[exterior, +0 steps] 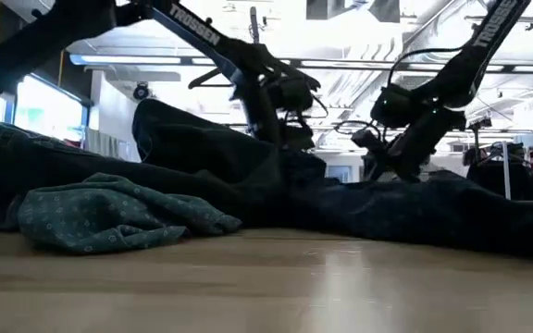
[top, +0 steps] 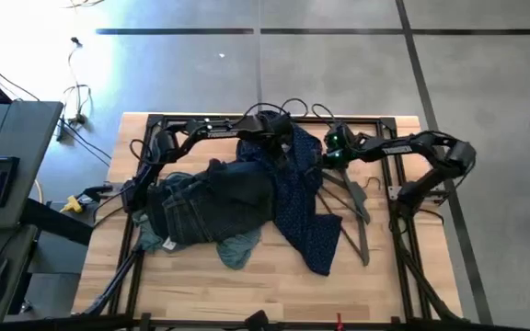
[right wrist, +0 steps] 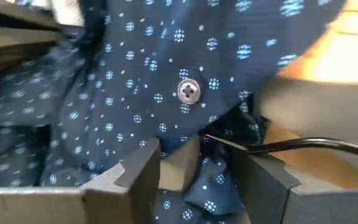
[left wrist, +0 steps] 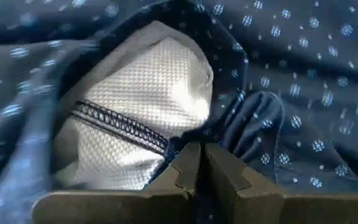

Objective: Hang clothes
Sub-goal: Remove the hanger from the blue polo shirt

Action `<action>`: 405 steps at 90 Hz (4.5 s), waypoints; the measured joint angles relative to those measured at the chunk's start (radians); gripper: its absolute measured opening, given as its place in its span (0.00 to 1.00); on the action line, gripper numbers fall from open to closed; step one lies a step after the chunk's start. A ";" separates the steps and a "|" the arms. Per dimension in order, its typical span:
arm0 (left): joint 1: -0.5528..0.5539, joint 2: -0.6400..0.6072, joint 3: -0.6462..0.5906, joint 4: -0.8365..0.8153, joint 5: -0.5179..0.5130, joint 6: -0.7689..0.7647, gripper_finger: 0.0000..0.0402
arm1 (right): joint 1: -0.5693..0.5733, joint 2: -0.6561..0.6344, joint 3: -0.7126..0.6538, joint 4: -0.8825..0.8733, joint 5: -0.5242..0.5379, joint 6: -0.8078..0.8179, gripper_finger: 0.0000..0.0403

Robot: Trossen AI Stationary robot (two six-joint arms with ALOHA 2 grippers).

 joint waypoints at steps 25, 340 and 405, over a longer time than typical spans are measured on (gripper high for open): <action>0.001 0.008 0.000 0.012 -0.004 0.027 0.00 | 0.000 -0.016 -0.004 -0.008 -0.124 -0.024 0.40; -0.051 -0.462 0.077 -0.153 0.165 0.571 0.46 | 0.356 -0.090 1.276 -1.121 0.014 -0.853 0.00; 0.040 -0.384 -0.099 -0.600 0.096 0.498 0.01 | 0.376 -0.350 1.280 -1.232 0.269 -0.698 0.00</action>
